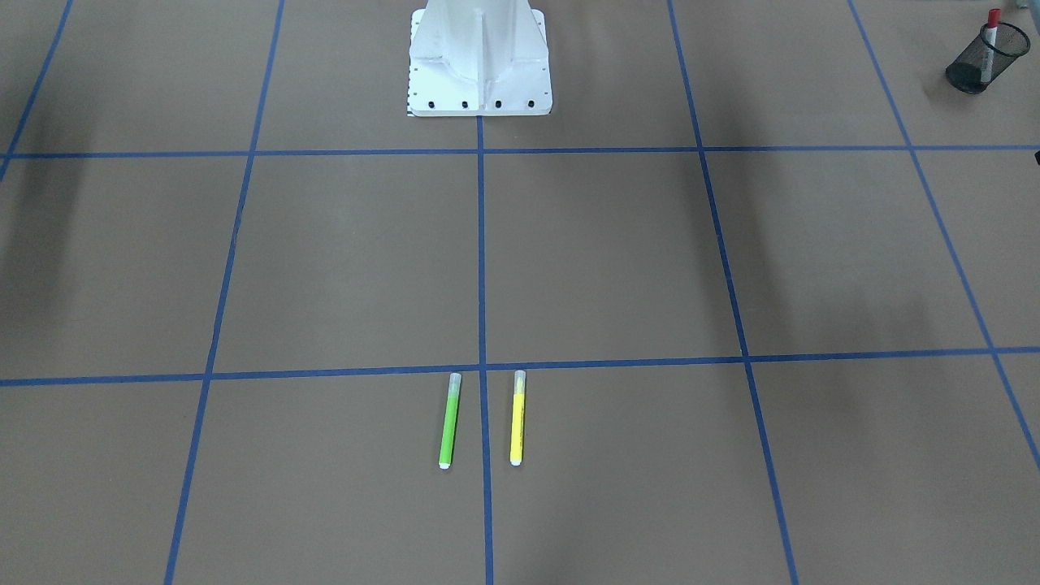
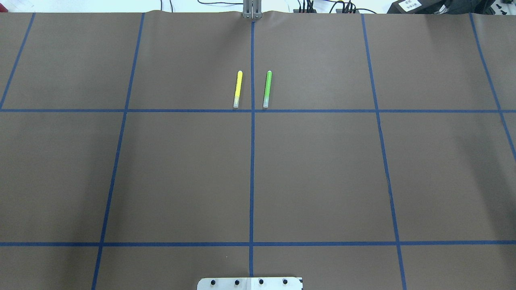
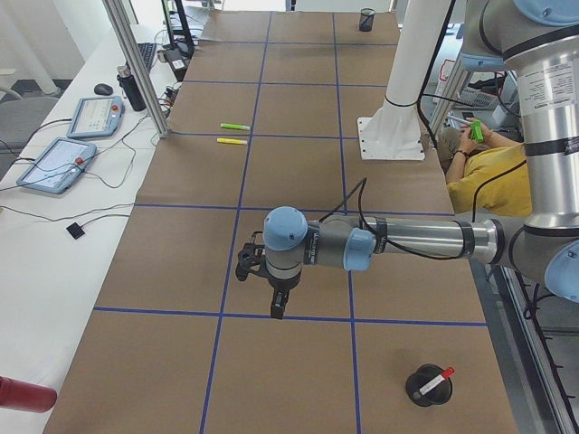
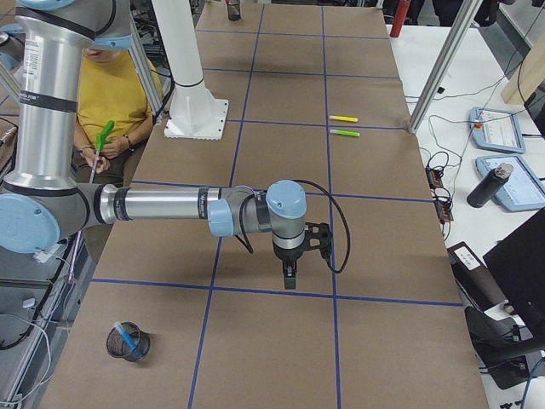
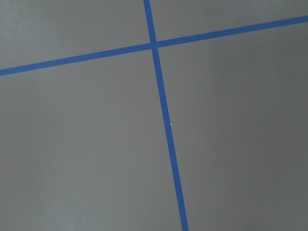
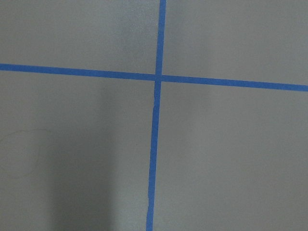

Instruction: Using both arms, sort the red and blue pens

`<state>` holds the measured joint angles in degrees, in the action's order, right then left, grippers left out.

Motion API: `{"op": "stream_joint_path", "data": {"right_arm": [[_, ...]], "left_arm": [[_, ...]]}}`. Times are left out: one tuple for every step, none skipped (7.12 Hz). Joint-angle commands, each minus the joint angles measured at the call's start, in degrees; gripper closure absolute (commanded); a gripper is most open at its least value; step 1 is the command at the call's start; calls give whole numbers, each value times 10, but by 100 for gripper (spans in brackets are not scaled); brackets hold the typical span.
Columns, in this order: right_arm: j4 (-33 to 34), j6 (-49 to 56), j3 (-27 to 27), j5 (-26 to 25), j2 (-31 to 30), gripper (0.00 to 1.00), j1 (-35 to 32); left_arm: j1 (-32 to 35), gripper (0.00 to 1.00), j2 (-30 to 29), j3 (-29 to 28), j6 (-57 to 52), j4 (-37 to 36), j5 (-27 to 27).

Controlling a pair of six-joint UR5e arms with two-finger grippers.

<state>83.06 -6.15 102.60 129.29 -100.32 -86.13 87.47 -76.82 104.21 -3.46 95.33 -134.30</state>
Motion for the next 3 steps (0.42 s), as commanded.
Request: {"op": "stream_joint_path", "data": {"right_arm": [[0,0,0,0,-1,0,0],[0,0,-2,0,-1,0,0],[0,0,-5,0,-1,0,0]], "left_arm": [[0,0,0,0,0,-1,0],[0,0,0,0,0,-1,0],[0,0,0,0,0,-1,0]]}}
